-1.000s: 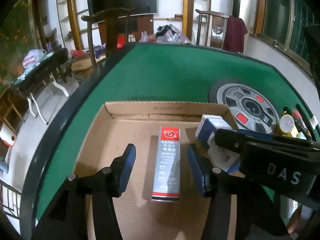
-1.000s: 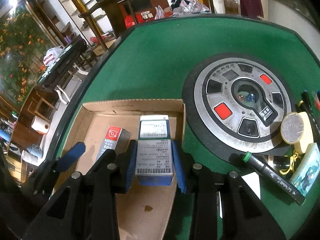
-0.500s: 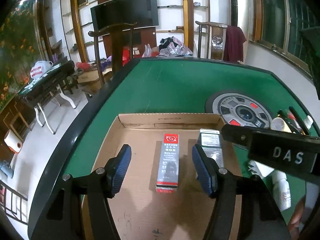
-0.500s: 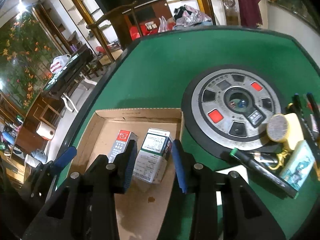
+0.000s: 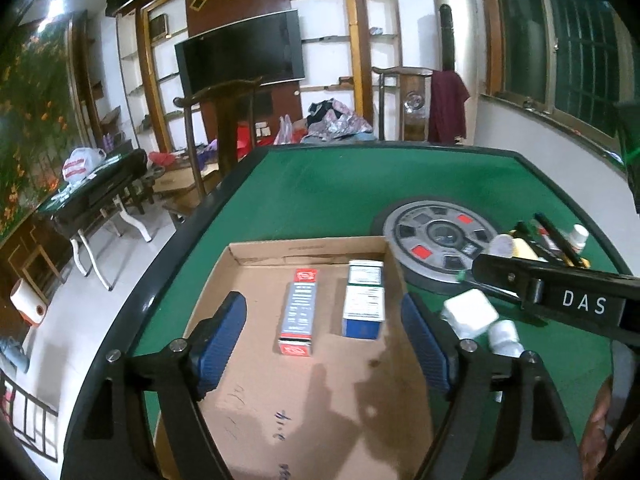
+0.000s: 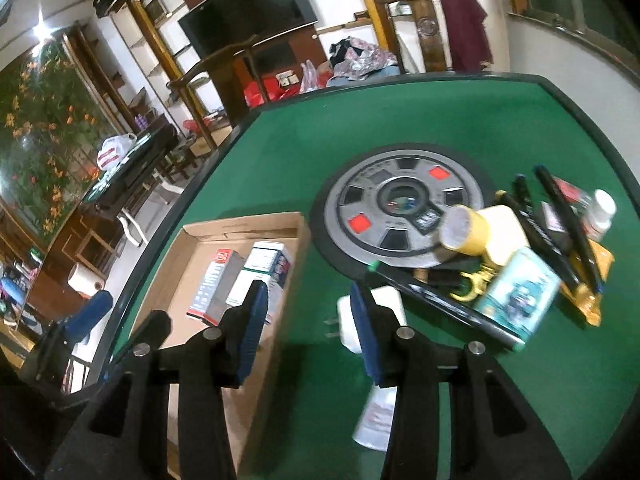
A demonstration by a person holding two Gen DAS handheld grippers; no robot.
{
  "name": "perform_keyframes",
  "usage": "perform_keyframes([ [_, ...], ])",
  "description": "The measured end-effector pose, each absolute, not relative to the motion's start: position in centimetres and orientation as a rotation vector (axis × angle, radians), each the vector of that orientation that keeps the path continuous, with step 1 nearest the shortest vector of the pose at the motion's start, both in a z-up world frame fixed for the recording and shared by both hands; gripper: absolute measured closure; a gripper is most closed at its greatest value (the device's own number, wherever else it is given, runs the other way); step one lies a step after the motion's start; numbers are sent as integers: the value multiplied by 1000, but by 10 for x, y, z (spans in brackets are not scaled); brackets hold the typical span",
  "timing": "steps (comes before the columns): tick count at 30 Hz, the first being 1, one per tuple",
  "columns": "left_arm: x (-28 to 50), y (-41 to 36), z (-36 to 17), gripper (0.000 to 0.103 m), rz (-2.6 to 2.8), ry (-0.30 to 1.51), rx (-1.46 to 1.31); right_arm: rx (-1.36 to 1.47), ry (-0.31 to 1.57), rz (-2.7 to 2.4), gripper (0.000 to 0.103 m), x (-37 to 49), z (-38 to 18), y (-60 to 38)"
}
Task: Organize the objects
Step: 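Grasp the white plastic bottle with the left tool while the right tool withdraws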
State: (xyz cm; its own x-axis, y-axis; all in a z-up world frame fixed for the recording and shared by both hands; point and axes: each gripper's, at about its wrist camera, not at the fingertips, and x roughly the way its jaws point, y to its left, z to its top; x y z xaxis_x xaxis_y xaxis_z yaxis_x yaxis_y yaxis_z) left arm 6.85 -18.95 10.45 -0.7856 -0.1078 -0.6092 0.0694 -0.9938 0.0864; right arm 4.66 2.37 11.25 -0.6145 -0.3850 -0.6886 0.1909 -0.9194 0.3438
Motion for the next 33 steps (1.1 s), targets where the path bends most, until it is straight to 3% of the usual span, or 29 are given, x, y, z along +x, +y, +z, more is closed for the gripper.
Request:
perform_keyframes([
  [5, 79, -177, 110, 27, -2937, -31, 1012, 1144, -381, -2594, 61, 64, 112, 64],
  [9, 84, -157, 106, 27, -2992, 5, 1068, 1140, -434, -2630, 54, 74, 103, 98],
  [23, 64, -57, 38, 27, -2904, -247, 1356, 1171, -565, -2635, 54, 80, 70, 166],
  [31, 50, -48, 21, 27, -2866, -241, 1425, 1166, -563, -2609, 54, 79, 67, 170],
  [33, 50, -46, 18, 32, -2868, -238, 1434, 1168, -558, -2603, 54, 78, 66, 169],
])
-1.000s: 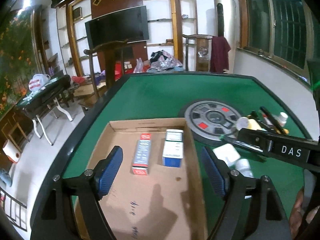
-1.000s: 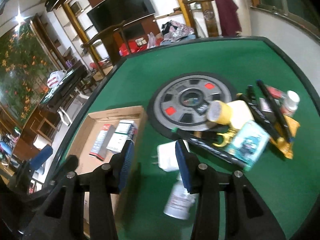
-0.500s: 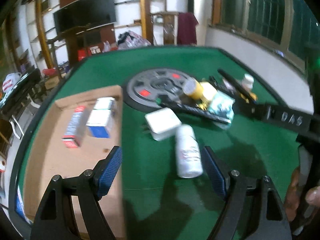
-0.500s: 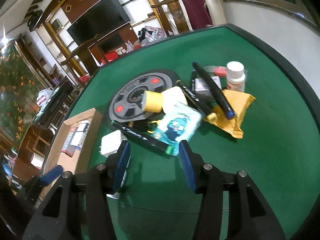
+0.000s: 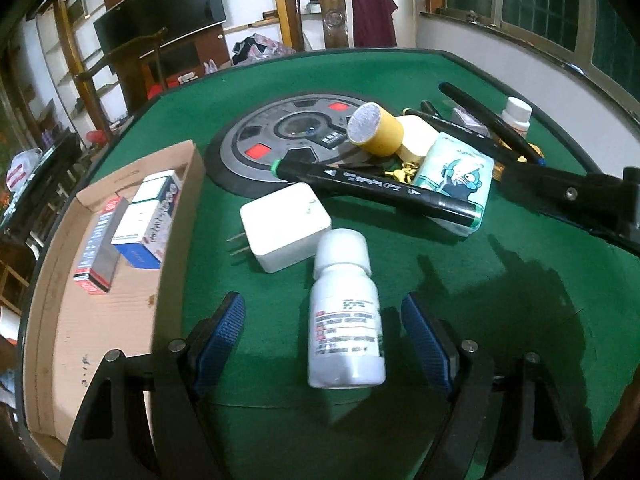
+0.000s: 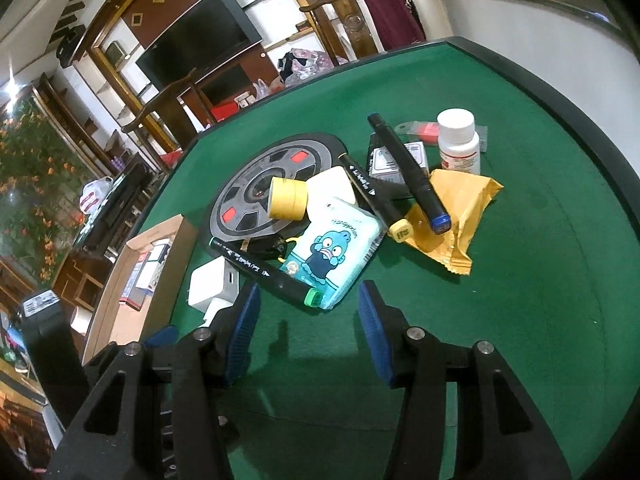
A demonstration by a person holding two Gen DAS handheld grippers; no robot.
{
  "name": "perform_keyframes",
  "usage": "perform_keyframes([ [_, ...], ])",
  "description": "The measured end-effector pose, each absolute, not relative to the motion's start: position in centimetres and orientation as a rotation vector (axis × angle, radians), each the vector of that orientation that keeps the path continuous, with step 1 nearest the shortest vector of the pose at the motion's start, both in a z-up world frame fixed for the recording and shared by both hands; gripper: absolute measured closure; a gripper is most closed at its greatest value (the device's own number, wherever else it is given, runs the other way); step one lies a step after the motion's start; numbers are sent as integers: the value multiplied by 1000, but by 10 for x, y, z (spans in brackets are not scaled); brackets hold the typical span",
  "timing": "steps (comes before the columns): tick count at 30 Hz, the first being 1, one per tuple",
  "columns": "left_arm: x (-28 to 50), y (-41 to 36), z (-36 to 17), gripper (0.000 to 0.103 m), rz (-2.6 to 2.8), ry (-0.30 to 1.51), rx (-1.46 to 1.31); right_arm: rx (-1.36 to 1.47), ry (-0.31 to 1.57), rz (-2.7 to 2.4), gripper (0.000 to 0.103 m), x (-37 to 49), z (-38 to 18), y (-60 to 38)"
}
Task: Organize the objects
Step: 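Grasp the white plastic bottle with the left tool while the right tool withdraws, then carry the bottle toward the tray with the left tool while the right grasps a green-capped black marker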
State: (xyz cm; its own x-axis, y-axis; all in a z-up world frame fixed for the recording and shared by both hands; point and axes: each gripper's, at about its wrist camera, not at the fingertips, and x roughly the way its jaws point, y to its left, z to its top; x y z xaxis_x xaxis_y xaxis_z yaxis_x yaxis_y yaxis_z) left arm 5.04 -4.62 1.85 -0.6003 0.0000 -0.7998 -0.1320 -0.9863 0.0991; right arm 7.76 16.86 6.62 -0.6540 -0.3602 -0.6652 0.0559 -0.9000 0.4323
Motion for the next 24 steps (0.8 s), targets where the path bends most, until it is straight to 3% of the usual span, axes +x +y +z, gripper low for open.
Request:
perform_keyframes([
  [2, 49, -45, 15, 57, 2717, 213, -1388, 1174, -555, -2601, 54, 76, 65, 168],
  [5, 49, -45, 13, 74, 2690, 162, -1395, 1184, -556, -2596, 54, 75, 63, 166],
  [16, 75, -64, 34, 74, 2628, -54, -1322, 1198, -511, -2600, 54, 76, 68, 159],
  [24, 115, -135, 73, 74, 2646, -285, -1192, 1204, -405, -2581, 54, 74, 76, 135],
])
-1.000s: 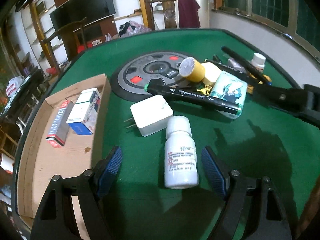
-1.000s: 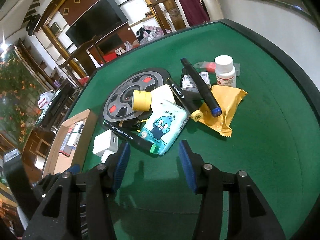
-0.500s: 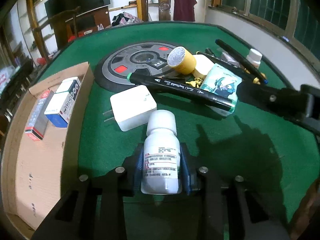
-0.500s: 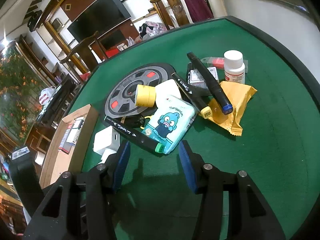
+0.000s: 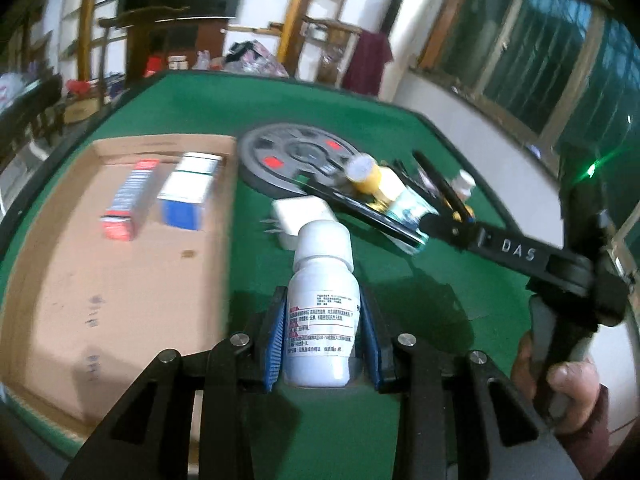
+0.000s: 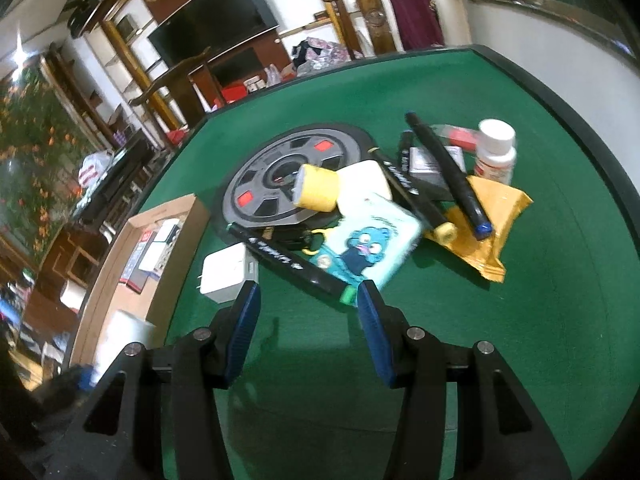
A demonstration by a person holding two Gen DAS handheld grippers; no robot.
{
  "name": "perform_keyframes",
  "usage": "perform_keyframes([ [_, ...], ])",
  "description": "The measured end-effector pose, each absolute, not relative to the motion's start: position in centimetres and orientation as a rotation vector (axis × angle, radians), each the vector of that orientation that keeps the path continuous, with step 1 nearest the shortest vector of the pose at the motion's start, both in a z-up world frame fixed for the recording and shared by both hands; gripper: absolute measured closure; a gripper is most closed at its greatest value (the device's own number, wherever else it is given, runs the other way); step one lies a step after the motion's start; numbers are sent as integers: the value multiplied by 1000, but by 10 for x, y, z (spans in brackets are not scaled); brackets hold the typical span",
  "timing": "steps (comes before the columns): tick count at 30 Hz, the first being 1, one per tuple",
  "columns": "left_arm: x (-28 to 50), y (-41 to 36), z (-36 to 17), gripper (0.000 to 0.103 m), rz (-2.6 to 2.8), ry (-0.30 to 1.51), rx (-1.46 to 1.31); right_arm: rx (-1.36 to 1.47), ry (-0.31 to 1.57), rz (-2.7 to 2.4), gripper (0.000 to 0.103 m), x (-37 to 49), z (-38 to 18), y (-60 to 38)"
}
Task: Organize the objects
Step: 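Carry the bottle toward the tray with the left tool while the right grasps a green-capped black marker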
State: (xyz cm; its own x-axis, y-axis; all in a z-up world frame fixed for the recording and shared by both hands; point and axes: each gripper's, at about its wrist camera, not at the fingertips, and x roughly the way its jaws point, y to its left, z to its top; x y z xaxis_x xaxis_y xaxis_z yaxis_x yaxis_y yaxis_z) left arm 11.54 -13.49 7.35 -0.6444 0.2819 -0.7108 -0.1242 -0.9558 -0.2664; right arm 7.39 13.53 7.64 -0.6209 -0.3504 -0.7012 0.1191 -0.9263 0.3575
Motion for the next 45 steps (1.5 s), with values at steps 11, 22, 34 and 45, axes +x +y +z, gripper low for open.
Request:
perform_keyframes([
  [11, 144, -236, 88, 74, 2849, -404, -1092, 1273, -372, -2410, 54, 58, 65, 67],
  [22, 140, -272, 67, 74, 2844, -452, -1102, 1271, 146, -2614, 54, 31, 77, 50],
  [34, 140, -284, 61, 74, 2855, -480, -1123, 1300, 536, -2562, 84, 1, 45, 19],
  [45, 144, -286, 64, 74, 2882, -482, -1121, 1288, -56, -2547, 91, 16, 75, 70],
])
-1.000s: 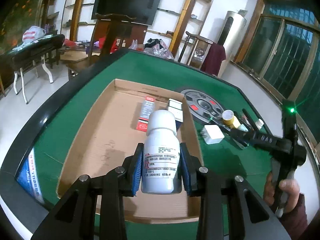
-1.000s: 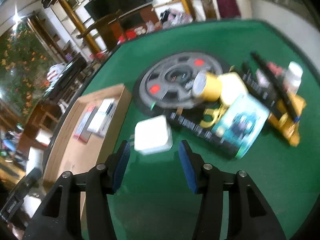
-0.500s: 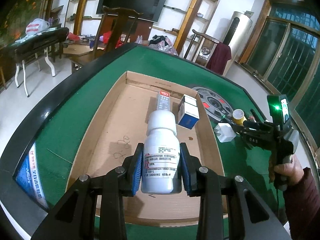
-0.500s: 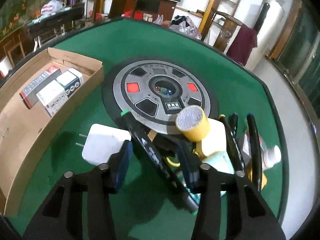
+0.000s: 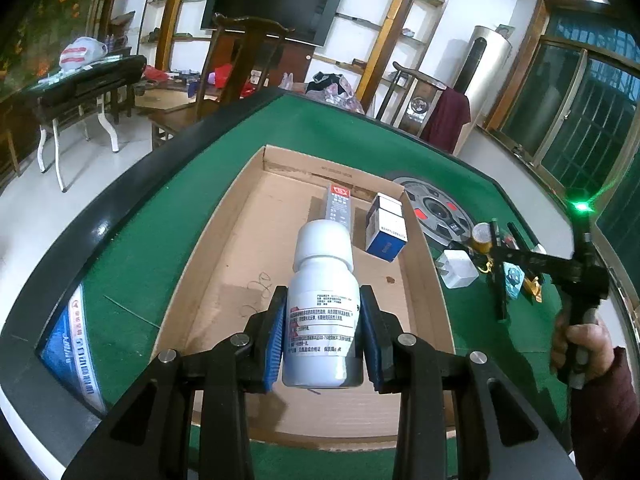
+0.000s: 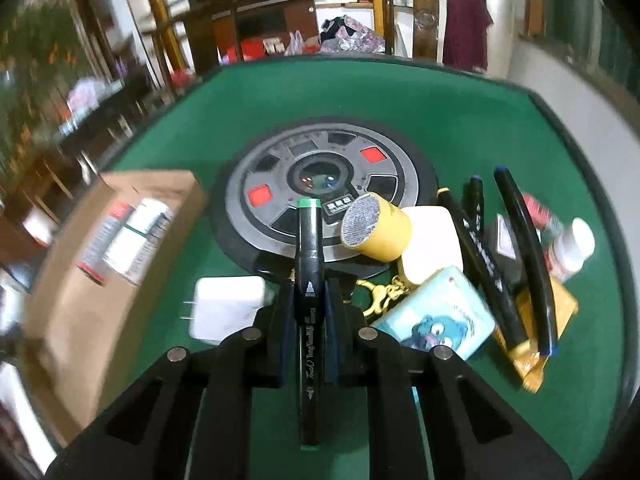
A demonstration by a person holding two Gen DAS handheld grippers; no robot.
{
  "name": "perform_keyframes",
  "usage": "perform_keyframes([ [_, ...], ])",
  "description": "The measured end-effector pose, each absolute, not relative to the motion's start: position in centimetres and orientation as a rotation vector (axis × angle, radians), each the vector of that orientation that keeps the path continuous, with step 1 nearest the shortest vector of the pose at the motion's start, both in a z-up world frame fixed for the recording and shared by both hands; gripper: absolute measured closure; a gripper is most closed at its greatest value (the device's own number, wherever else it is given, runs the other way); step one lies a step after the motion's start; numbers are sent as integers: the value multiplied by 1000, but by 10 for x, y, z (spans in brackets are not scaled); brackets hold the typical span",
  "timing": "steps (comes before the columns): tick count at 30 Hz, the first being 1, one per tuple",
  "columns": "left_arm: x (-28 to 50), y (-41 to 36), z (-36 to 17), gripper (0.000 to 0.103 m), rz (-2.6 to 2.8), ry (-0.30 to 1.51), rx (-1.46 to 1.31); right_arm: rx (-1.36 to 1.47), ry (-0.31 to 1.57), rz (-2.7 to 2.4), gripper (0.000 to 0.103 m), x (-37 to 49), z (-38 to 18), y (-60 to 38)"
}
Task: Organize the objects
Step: 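Carry the bottle toward the tray with the left tool while the right grasps a green-capped black marker, then lower the bottle and the marker into the tray and open both tools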
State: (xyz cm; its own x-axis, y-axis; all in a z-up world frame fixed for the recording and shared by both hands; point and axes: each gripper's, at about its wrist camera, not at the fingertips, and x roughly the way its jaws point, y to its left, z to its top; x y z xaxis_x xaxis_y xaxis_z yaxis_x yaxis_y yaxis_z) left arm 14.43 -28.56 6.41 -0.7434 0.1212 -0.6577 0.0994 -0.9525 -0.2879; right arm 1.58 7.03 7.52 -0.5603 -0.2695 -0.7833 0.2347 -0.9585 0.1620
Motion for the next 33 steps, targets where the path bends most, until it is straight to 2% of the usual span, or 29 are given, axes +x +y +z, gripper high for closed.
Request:
perform_keyframes([
  [4, 147, -288, 68, 74, 2907, -471, -1110, 1211, -149, -2505, 91, 32, 96, 68],
  [13, 123, -295, 82, 74, 2999, -304, -1113, 1096, -132, -2321, 91, 57, 139, 6],
  [21, 69, -298, 69, 74, 2985, -183, -1220, 1215, -122, -2170, 90, 29, 114, -68],
  [33, 13, -304, 42, 74, 2889, -227, -1429, 1387, -141, -2235, 90, -37, 73, -106],
])
